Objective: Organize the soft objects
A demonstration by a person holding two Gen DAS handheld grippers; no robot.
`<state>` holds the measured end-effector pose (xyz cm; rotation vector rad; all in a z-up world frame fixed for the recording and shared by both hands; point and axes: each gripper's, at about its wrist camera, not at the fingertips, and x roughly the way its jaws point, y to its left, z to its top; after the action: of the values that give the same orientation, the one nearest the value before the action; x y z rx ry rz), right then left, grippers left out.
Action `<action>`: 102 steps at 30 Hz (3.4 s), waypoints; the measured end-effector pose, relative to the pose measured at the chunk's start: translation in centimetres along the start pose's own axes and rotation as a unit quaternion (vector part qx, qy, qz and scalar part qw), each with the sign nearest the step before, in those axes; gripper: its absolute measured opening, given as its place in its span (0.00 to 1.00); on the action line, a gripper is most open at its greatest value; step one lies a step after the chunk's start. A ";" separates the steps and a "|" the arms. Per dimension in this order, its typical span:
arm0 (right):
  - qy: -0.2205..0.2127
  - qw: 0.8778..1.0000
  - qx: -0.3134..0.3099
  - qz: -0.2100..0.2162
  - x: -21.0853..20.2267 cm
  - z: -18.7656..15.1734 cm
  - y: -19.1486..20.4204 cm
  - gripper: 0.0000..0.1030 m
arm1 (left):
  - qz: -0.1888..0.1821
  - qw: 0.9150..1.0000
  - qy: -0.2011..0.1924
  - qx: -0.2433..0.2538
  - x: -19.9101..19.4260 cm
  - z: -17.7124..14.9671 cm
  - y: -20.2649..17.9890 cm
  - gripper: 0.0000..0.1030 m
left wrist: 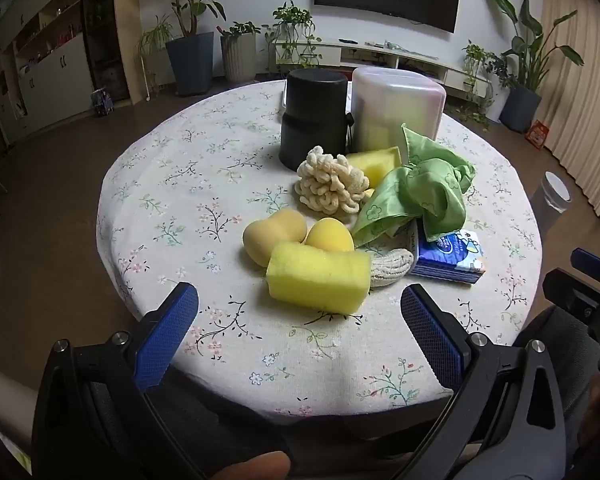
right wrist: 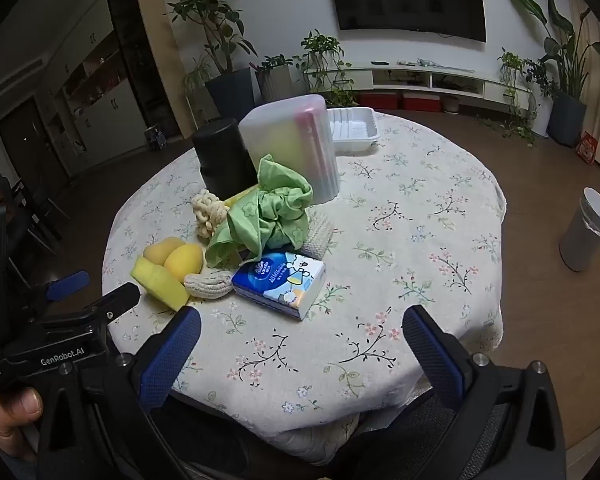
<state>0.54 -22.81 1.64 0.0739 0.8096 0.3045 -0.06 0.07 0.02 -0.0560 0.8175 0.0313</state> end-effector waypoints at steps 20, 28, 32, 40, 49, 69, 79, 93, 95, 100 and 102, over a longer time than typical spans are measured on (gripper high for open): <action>0.004 1.000 0.000 -0.002 0.0 -0.2 -0.1 1.00 | 0.008 1.000 0.005 0.002 0.3 -0.5 -0.2 1.00; 0.004 1.000 0.000 -0.002 0.0 -0.3 -0.2 1.00 | 0.008 1.000 0.005 0.003 0.3 -0.5 -0.2 1.00; 0.004 1.000 0.000 -0.002 0.0 -0.3 -0.3 1.00 | 0.008 1.000 0.006 0.003 0.3 -0.5 -0.2 1.00; 0.005 1.000 0.001 -0.002 0.0 -0.3 -0.3 1.00 | 0.008 1.000 0.006 0.003 0.3 -0.5 -0.1 1.00; 0.005 1.000 0.001 -0.002 0.0 -0.2 -0.3 1.00 | 0.007 1.000 0.007 0.002 0.5 -0.6 -0.2 1.00; 0.005 1.000 0.001 -0.002 0.1 -0.2 -0.3 1.00 | 0.006 1.000 0.008 0.000 0.7 -0.7 -0.2 1.00; 0.005 1.000 0.001 -0.002 0.2 -0.2 -0.3 1.00 | 0.006 1.000 0.011 0.000 0.9 -0.8 -0.2 1.00; 0.016 1.000 0.000 -0.006 1.6 -0.1 -0.3 1.00 | 0.009 1.000 0.025 -0.012 2.1 -0.8 1.4 1.00; 0.019 1.000 -0.002 -0.008 1.8 0.0 -0.2 1.00 | 0.009 1.000 0.026 -0.010 2.2 -0.9 1.5 1.00; 0.027 1.000 -0.004 -0.009 2.5 0.2 -0.2 1.00 | -0.004 0.999 0.031 -0.006 2.5 -0.6 2.3 1.00; 0.031 0.999 -0.006 -0.006 3.2 0.3 -0.1 1.00 | -0.013 0.999 0.029 -0.008 2.6 -0.4 2.8 1.00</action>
<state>2.84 -21.95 -0.40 0.0479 0.8700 0.3006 1.30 2.90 -2.23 -0.0827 0.8755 0.0124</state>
